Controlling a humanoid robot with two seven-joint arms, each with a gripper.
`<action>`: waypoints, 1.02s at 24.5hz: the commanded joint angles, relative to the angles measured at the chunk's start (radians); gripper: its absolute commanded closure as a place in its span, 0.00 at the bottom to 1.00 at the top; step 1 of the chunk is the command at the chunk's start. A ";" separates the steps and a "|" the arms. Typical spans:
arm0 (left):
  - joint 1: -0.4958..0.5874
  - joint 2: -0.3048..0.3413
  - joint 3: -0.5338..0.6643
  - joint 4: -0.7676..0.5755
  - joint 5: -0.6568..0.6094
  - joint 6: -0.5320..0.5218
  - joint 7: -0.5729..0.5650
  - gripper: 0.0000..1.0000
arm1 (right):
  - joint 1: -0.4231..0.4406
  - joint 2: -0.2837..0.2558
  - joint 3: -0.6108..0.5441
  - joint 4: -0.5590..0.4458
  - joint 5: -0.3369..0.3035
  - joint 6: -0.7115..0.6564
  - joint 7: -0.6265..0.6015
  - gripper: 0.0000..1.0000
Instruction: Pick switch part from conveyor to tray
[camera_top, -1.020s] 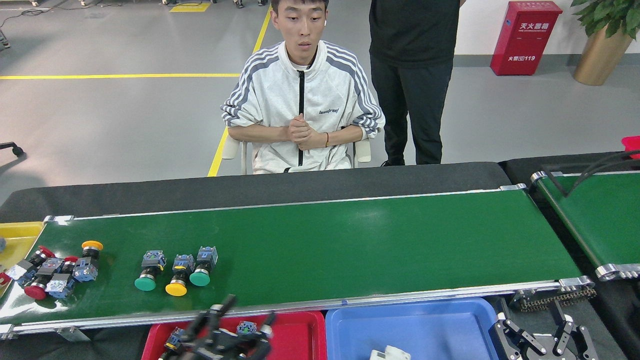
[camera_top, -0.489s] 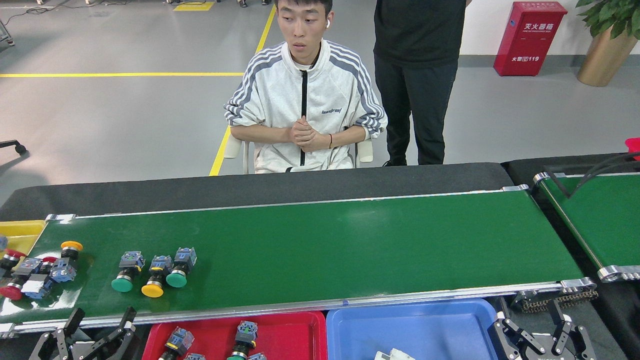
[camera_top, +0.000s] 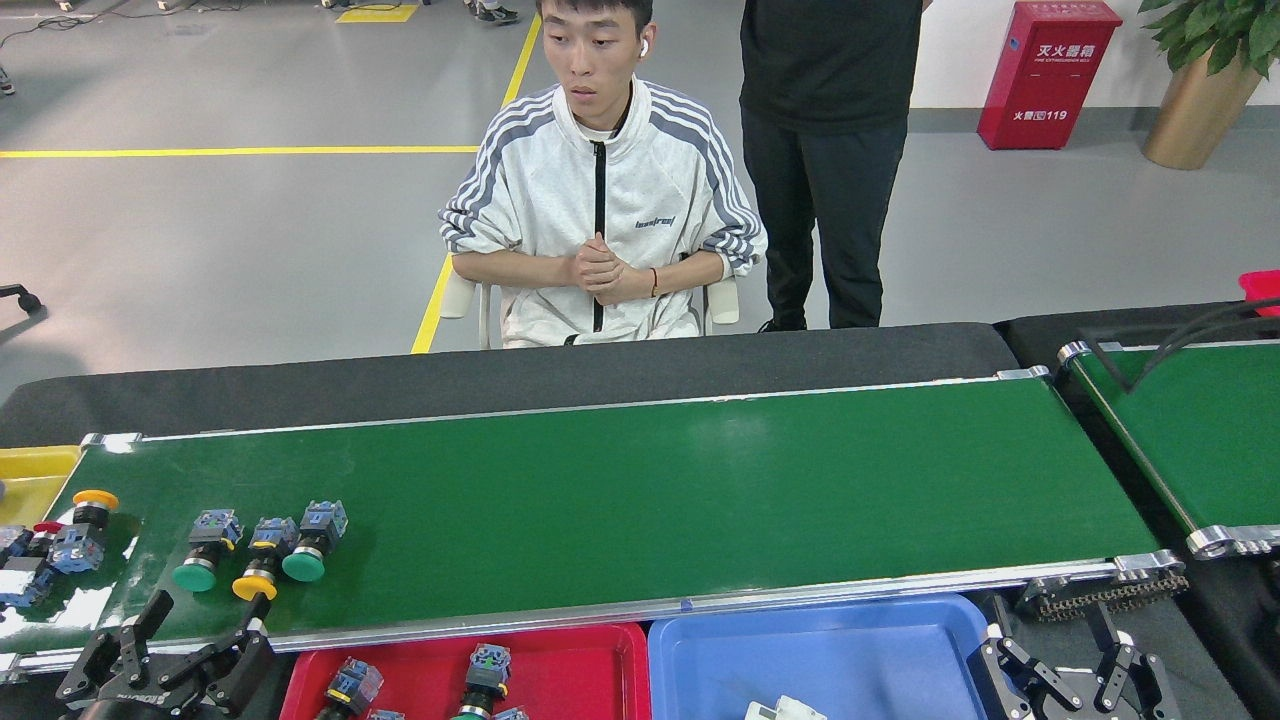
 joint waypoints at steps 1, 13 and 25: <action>-0.036 0.020 0.001 0.022 -0.002 0.006 0.010 0.00 | 0.001 -0.003 -0.007 -0.006 -0.002 -0.017 -0.007 0.01; -0.198 0.072 -0.027 0.232 -0.010 0.003 0.010 0.00 | -0.028 -0.010 -0.013 0.052 -0.002 -0.056 -0.005 0.01; -0.209 0.075 -0.057 0.297 0.001 -0.010 0.114 0.95 | -0.037 -0.012 -0.027 0.066 -0.002 -0.056 -0.007 0.01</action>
